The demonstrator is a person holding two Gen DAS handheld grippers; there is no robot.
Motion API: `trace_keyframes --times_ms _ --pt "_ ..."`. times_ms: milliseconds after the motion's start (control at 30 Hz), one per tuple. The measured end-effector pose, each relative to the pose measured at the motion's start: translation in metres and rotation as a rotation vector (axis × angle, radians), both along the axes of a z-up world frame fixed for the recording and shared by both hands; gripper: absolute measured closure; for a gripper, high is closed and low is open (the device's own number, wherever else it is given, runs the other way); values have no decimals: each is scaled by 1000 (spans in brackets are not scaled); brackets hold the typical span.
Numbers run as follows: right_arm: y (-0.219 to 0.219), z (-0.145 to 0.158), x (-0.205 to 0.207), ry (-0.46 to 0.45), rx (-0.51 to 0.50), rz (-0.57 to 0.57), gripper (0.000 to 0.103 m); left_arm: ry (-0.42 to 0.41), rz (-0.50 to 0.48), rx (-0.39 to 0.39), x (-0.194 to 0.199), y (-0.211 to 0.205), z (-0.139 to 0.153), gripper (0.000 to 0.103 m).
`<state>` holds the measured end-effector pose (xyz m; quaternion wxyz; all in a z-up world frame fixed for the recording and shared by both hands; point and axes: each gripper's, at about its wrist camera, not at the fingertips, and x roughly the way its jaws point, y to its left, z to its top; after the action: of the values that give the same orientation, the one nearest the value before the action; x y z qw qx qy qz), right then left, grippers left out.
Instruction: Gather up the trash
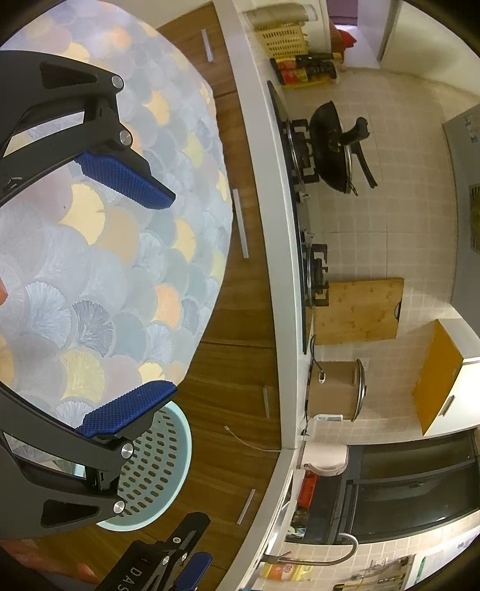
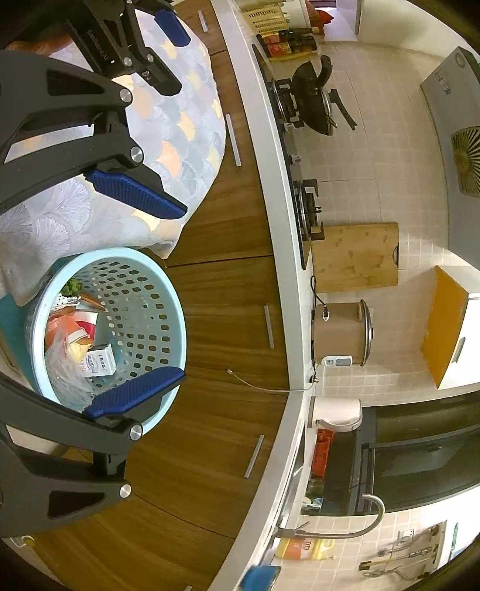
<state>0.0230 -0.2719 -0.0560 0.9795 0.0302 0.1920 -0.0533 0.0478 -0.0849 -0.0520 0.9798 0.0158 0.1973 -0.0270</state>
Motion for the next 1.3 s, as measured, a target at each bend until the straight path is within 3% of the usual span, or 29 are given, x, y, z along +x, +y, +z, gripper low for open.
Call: trace_keyframes --times_ms 1300 --pt "4 0 7 11 -17 1 25 15 27 -28 1 8 1 11"
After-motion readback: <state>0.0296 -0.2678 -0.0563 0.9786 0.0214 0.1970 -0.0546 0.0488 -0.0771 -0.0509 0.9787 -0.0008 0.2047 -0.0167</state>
